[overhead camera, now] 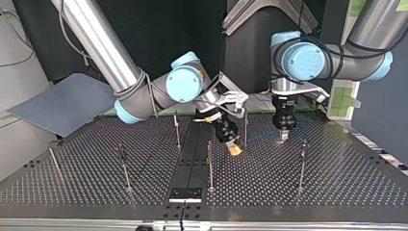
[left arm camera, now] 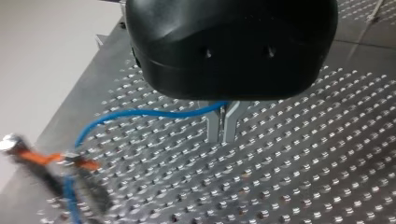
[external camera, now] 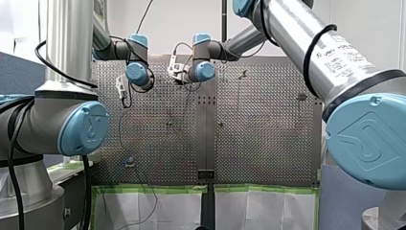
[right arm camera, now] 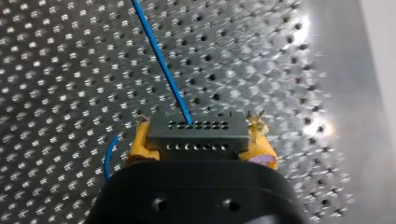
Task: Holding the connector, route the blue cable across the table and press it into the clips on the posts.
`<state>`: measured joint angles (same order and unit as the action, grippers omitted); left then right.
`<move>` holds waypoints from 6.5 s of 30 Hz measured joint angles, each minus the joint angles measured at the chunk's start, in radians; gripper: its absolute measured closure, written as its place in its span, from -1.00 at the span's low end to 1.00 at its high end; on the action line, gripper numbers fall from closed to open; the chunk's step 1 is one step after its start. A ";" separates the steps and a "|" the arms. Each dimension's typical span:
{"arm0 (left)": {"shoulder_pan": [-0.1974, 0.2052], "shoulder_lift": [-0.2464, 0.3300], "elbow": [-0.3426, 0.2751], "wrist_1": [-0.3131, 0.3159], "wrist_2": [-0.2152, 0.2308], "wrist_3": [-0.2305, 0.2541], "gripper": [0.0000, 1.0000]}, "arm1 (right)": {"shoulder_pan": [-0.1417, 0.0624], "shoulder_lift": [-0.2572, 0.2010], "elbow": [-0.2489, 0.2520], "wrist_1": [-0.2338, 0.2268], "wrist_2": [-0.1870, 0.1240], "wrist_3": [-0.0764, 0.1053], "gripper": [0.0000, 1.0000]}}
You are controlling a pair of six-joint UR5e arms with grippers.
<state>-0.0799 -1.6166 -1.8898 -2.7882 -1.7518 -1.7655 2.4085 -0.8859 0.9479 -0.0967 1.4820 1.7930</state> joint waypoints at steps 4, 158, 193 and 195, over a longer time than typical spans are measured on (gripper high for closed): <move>-0.006 -0.001 -0.036 0.033 0.014 -0.002 1.00 | -0.002 0.000 0.030 -0.001 0.001 -0.001 1.00; -0.117 -0.165 -0.190 0.204 0.102 -0.046 -1.00 | -0.141 0.122 0.225 -0.107 -0.038 -0.049 1.00; -0.260 -0.403 0.026 0.271 0.014 -0.142 -1.00 | -0.171 0.051 0.272 -0.033 -0.057 -0.073 1.00; -0.259 -0.414 0.047 0.270 0.017 -0.148 -1.00 | -0.172 0.051 0.272 -0.032 -0.063 -0.074 1.00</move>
<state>-0.3386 -2.0303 -1.8424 -2.5177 -1.7347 -1.9132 2.2366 -0.8352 1.2201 -0.1291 1.4195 1.7191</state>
